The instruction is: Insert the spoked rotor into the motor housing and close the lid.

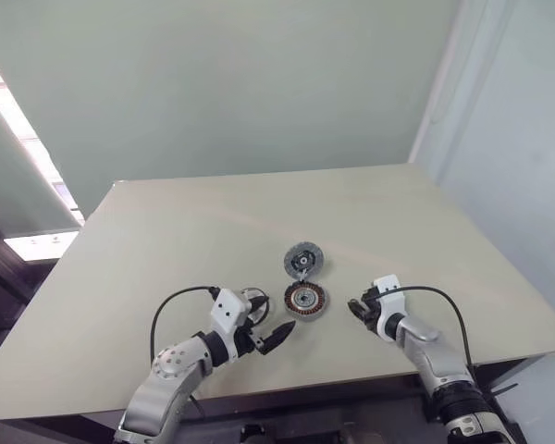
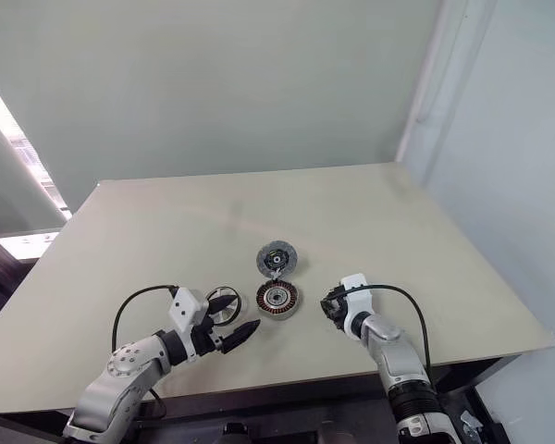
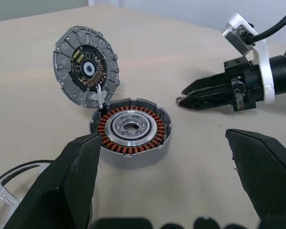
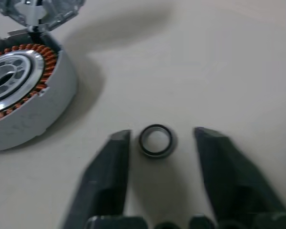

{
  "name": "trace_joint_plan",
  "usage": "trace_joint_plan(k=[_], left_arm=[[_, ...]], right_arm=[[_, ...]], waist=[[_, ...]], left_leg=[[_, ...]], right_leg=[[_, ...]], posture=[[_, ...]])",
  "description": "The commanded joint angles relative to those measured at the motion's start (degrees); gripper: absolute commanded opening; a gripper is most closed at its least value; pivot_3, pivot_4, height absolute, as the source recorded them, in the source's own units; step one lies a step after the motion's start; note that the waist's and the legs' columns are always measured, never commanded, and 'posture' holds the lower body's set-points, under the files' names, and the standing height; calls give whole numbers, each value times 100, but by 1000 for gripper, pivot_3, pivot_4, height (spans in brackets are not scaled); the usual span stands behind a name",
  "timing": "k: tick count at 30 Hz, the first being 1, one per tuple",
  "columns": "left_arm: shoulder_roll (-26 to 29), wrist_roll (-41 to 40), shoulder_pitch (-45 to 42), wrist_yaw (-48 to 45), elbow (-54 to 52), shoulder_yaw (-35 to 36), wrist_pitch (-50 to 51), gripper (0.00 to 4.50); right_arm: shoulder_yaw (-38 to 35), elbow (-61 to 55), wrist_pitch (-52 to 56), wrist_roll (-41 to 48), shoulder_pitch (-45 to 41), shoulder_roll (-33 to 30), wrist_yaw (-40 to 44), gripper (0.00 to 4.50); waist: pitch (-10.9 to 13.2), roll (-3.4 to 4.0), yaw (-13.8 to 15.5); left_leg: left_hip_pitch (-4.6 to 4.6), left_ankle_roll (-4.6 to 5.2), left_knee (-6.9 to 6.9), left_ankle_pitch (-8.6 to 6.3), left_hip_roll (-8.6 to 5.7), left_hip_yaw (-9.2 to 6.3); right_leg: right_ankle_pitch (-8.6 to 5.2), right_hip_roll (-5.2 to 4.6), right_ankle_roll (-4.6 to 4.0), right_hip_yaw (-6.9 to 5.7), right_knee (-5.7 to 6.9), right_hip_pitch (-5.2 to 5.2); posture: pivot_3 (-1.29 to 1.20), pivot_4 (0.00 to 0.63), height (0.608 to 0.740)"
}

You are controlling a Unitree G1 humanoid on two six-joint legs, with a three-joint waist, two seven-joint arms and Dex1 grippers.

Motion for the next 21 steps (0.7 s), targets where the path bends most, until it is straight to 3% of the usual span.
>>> trace_joint_plan(k=[1, 3, 15, 19, 21], left_arm=[[-18, 13, -73, -36, -53, 22, -146, 4500], [-23, 14, -70, -33, -45, 19, -156, 4500], [-35, 30, -105, -45, 41, 26, -212, 4500], [-36, 40, -118, -44, 67, 29, -225, 4500], [-40, 42, -119, -42, 77, 29, -230, 4500]], right_arm=[[-16, -178, 110, 0, -18, 31, -4, 749], [-33, -215, 136, 4, -7, 30, -1, 35], [-215, -512, 107, 41, -18, 56, -223, 35], [-379, -815, 587, 259, -21, 69, -277, 35], [-406, -981, 751, 340, -11, 58, -199, 405]], waist=[[0, 0, 1], [0, 1, 2], [0, 2, 2], [0, 2, 3], [0, 2, 4]], left_leg=[[0, 0, 0, 0, 0, 0], [0, 0, 3, 0, 0, 0], [-2, 0, 4, 0, 0, 0], [-3, 0, 5, 0, 0, 0], [-3, 0, 5, 0, 0, -1]], right_leg=[[0, 0, 0, 0, 0, 0], [0, 0, 0, 0, 0, 1], [0, 0, 0, 0, 0, 0], [0, 0, 0, 0, 0, 0], [0, 0, 0, 0, 1, -1]], posture=[[0, 0, 740], [0, 0, 740], [0, 0, 740], [0, 0, 740], [0, 0, 740]])
